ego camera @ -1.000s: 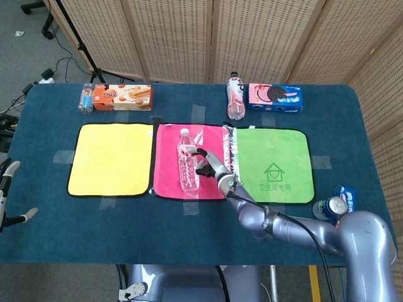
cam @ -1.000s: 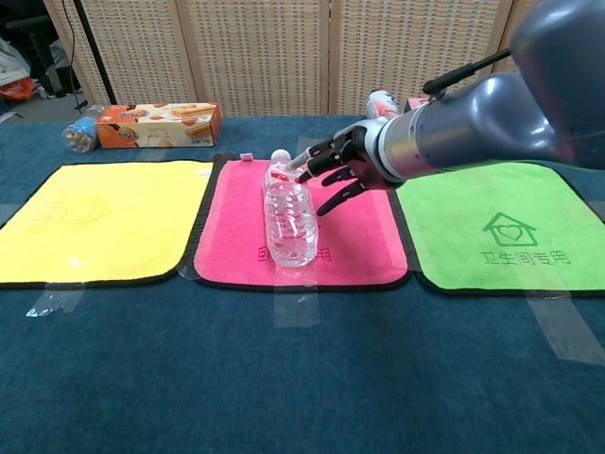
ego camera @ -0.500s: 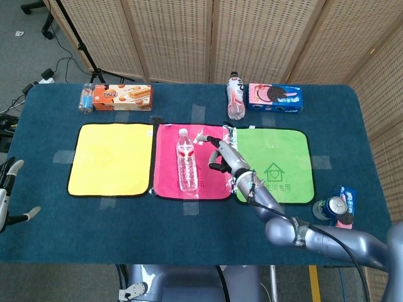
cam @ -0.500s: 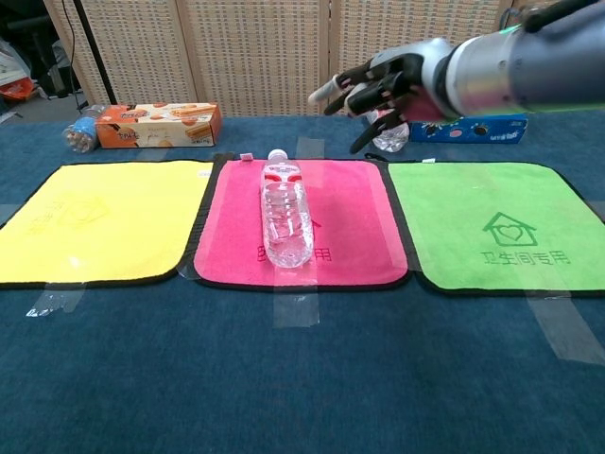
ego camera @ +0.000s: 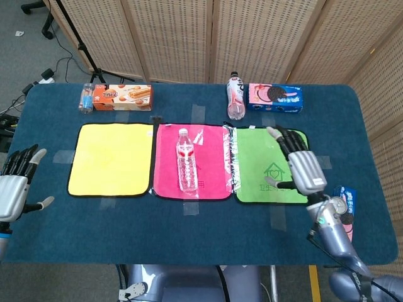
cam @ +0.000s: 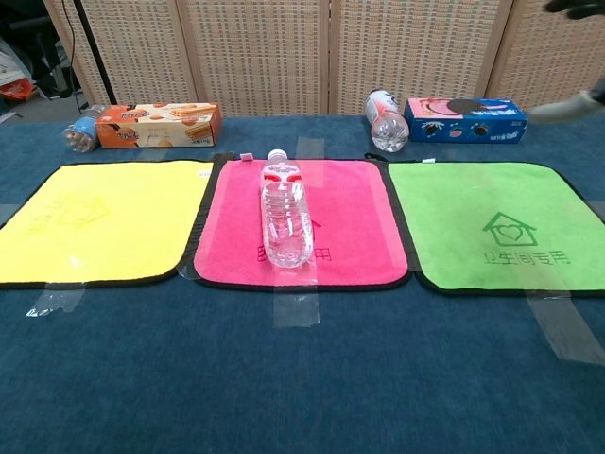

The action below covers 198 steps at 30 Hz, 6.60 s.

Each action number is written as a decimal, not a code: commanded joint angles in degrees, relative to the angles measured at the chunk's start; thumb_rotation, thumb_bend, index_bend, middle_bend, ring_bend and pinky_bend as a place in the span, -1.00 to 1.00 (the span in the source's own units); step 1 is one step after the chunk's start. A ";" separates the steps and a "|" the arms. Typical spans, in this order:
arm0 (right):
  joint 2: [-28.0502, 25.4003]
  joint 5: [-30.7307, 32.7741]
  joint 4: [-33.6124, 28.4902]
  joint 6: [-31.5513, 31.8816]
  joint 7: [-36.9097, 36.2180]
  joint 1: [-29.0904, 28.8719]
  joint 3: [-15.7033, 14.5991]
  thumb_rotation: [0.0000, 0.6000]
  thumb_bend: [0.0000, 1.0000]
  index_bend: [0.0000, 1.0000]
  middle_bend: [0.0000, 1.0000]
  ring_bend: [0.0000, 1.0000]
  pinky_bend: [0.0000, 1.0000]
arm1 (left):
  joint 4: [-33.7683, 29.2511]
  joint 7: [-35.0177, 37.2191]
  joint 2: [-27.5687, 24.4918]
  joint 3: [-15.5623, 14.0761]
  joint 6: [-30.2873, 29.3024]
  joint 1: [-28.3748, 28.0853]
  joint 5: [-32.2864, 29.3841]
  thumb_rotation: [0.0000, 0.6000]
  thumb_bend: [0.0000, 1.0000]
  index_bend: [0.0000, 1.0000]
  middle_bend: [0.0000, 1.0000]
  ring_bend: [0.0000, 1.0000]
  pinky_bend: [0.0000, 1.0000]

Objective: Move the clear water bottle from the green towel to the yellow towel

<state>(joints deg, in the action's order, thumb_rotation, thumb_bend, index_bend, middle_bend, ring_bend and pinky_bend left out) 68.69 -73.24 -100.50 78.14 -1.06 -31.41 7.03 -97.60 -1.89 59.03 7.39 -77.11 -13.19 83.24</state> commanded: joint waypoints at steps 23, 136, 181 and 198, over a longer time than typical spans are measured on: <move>2.36 -11.92 16.32 21.55 -15.04 18.75 -2.33 1.00 -1.00 -1.00 -1.00 -1.00 -1.00 | 6.20 -16.51 22.51 10.55 38.21 -42.01 -10.26 1.00 1.00 -0.91 -1.00 -1.00 -1.00; -1.77 -18.06 11.42 12.04 -1.19 22.08 -0.95 1.00 -1.00 -1.00 -1.00 -1.00 -1.00 | 18.69 -36.86 17.74 -13.98 41.10 -48.83 -33.56 1.00 1.00 0.08 -0.39 -0.45 -0.43; -1.71 -20.84 11.06 15.08 -0.47 23.38 -1.32 1.00 -1.00 -1.00 -1.00 -1.00 -1.00 | 7.30 -1.86 0.83 -8.13 2.24 -26.25 -8.29 1.00 -0.96 -0.64 -0.99 -1.00 -1.00; -0.58 -19.13 10.58 15.01 4.46 24.55 -1.38 1.00 -1.00 -1.00 -1.00 -1.00 -1.00 | 9.35 8.41 7.74 -10.09 -15.89 -2.84 -13.15 1.00 -1.00 -1.00 -1.00 -1.00 -1.00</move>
<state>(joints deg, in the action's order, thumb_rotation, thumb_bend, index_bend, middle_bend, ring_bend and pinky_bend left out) 67.90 -92.95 -90.00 93.50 2.76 -6.91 5.46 -89.10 4.76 65.68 -2.36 -92.30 -17.79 70.68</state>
